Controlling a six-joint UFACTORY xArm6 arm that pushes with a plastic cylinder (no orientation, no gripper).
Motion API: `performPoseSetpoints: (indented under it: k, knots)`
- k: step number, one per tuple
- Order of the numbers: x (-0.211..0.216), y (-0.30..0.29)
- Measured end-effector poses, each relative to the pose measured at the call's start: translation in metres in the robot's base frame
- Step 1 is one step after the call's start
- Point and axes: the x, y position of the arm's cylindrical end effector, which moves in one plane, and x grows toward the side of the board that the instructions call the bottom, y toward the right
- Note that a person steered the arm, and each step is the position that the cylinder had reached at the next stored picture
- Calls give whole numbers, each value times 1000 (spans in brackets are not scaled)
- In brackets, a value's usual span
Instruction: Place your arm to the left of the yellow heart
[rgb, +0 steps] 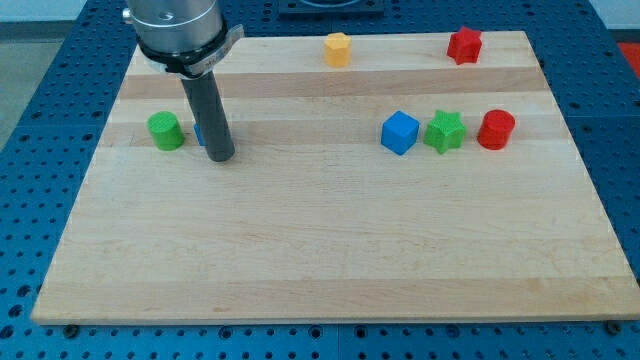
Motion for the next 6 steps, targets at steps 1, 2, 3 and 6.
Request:
performPoseSetpoints:
  k: [1, 2, 3, 6]
  knots:
    - [0, 21]
    - [-3, 41]
    - [-29, 50]
    - [-112, 1]
